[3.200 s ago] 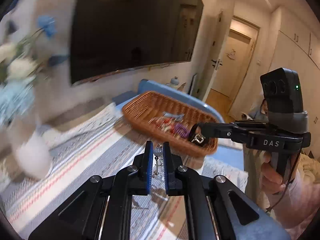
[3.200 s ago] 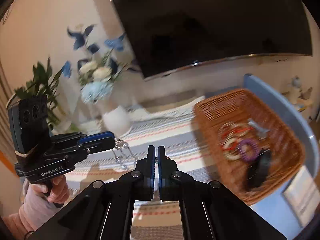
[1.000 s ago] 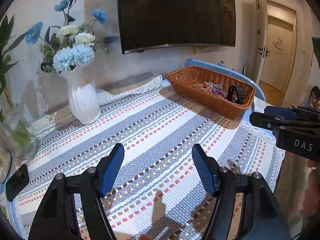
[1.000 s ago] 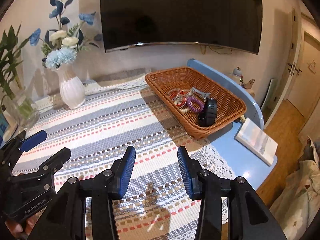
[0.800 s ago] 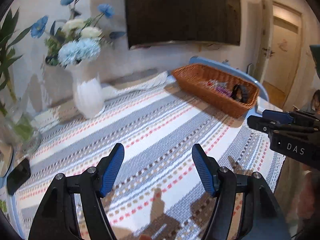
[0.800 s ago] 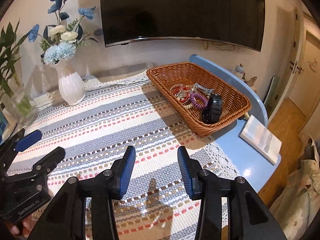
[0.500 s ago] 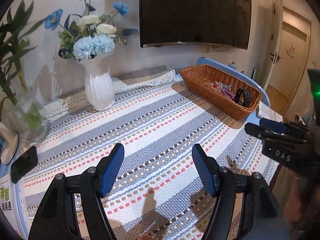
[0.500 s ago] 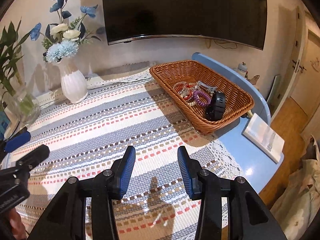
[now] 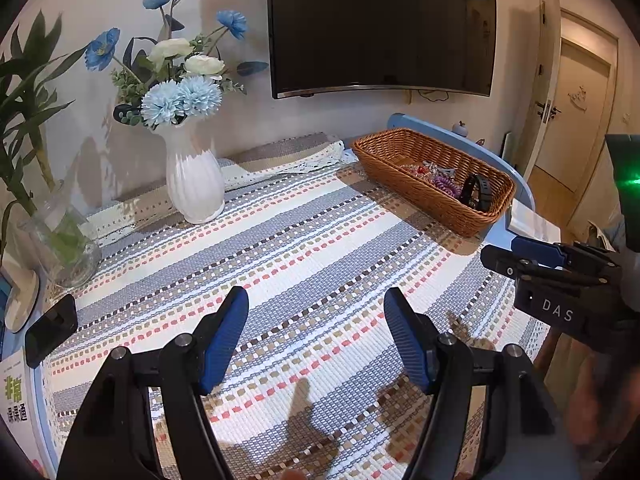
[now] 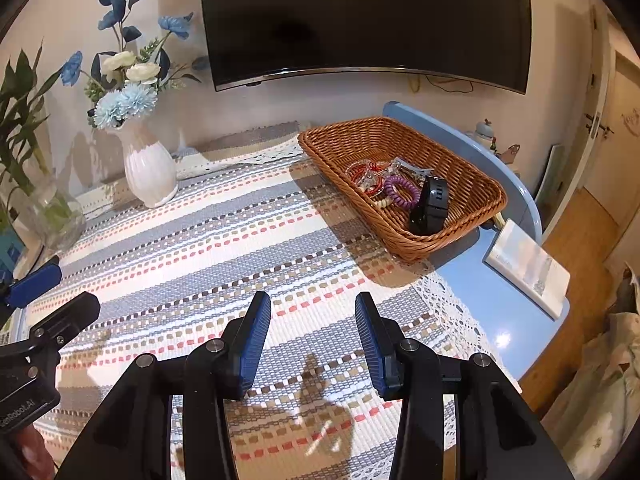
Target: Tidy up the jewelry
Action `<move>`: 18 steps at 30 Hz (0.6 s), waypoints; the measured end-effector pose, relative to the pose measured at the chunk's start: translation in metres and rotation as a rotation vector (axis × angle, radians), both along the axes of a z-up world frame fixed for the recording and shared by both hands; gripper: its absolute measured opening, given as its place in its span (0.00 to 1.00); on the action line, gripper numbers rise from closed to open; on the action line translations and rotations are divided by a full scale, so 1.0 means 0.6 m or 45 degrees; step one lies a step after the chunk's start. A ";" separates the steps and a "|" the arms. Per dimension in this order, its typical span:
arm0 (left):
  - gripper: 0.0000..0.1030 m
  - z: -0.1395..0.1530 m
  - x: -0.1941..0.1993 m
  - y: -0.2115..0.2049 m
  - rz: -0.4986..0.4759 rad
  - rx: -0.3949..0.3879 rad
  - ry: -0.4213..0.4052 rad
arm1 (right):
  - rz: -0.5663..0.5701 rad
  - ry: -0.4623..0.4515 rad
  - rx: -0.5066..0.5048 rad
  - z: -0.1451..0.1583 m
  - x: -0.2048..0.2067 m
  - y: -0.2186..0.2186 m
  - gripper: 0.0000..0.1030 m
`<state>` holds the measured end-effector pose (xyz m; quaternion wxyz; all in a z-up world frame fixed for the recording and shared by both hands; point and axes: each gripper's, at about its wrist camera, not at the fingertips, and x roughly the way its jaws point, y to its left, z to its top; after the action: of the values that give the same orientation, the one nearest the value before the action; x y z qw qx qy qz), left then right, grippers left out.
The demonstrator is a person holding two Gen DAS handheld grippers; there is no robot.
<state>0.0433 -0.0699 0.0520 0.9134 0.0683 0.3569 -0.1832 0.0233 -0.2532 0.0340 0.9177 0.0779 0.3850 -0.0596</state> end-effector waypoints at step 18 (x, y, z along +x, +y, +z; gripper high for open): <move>0.69 -0.003 0.002 -0.008 -0.007 0.019 0.009 | 0.016 0.007 0.017 -0.003 0.002 -0.001 0.44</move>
<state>0.0443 -0.0745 0.0504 0.9111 0.0753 0.3613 -0.1833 0.0245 -0.2537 0.0320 0.9165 0.0815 0.3882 -0.0512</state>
